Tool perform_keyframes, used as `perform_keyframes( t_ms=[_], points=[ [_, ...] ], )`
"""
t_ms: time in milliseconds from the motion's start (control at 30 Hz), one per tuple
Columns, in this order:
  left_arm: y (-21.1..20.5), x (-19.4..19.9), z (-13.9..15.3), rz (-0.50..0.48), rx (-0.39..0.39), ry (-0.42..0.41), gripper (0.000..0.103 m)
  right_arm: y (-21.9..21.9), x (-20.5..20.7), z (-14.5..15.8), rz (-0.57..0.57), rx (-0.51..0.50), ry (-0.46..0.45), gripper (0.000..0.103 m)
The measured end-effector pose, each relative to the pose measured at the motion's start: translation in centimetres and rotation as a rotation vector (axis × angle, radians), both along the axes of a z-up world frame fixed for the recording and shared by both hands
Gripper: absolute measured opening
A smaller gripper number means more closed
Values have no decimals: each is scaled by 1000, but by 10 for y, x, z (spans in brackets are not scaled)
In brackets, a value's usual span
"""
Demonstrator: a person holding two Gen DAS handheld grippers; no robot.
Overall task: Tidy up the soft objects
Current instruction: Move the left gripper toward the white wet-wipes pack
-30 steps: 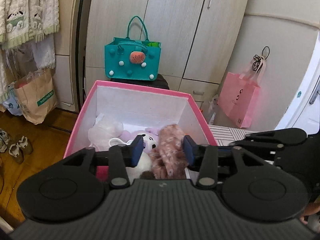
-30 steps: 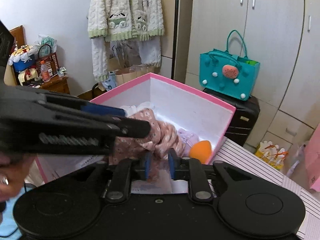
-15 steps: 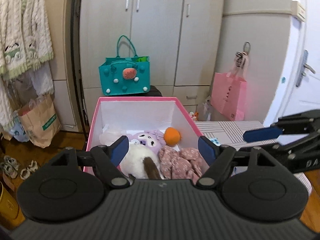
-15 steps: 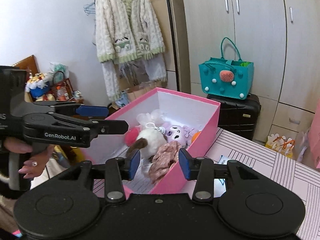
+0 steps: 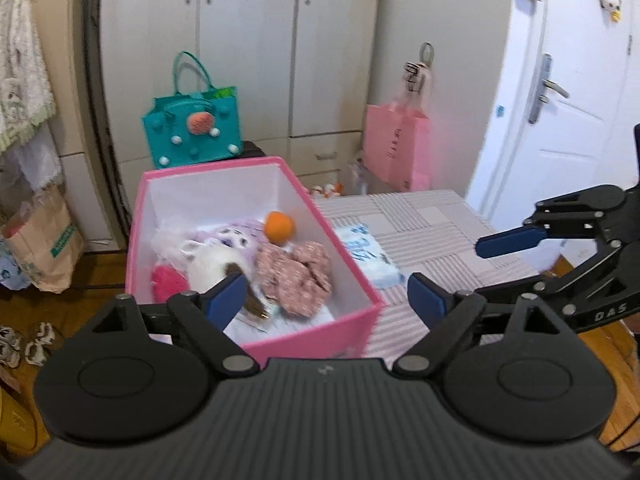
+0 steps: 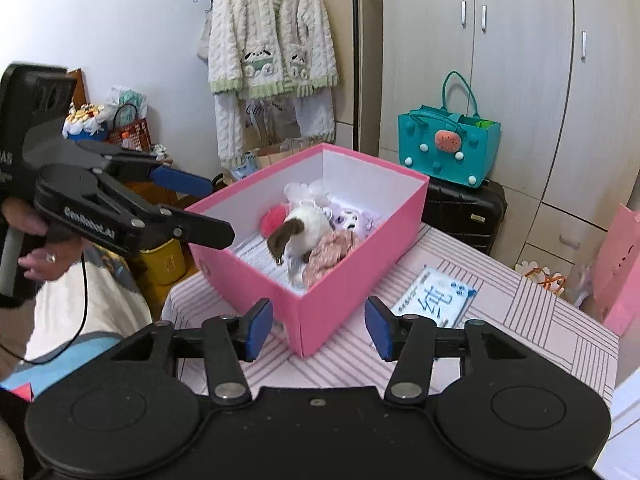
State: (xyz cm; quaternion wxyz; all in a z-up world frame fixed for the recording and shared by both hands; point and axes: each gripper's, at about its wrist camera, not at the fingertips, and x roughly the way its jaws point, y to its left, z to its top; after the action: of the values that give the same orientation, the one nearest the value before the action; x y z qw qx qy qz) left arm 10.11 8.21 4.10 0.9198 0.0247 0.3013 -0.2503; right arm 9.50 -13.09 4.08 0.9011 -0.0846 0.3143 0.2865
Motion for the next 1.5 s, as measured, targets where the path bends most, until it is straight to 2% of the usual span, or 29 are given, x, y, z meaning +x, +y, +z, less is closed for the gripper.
perform_keyframes(
  t_ms=[100,233,400,567,667,800,900,1000,1067,1167,1233,1300,1367,1500],
  points=[
    [-12,-4,-2,-32,30,29,90,-3,-13,-7,9,-23,6,62],
    [-28,-13,-7,-70,69,28,90,-13,-22,-15,-15,-37,2,69],
    [-51,-19,-15,-111,48,34,91,-38,-20,-19,-70,-22,9,71],
    [-92,-26,-32,-127,134,-46,91,-69,-8,-23,-122,-8,21,71],
    [-111,-24,-42,-145,114,-17,91,-86,0,-27,-147,12,33,71],
    [-131,-12,-58,-157,42,56,89,-103,17,-36,-154,42,48,71],
    [-140,-2,-73,-104,-35,69,86,-115,32,-46,-143,80,48,71],
    [-145,9,-93,-11,-89,106,77,-127,48,-58,-114,142,-3,71],
    [-152,17,-107,26,-109,128,75,-131,63,-66,-87,149,-7,71],
    [-165,27,-124,120,-66,107,71,-129,89,-77,-81,118,8,71],
    [-174,32,-133,190,-30,67,68,-123,109,-83,-86,75,20,71],
    [-178,35,-136,240,-17,19,63,-120,130,-87,-46,76,57,71],
    [-180,40,-138,267,-7,9,63,-114,155,-92,-3,86,107,70],
    [-182,53,-141,311,-4,25,63,-102,192,-97,47,75,150,71]
  ],
)
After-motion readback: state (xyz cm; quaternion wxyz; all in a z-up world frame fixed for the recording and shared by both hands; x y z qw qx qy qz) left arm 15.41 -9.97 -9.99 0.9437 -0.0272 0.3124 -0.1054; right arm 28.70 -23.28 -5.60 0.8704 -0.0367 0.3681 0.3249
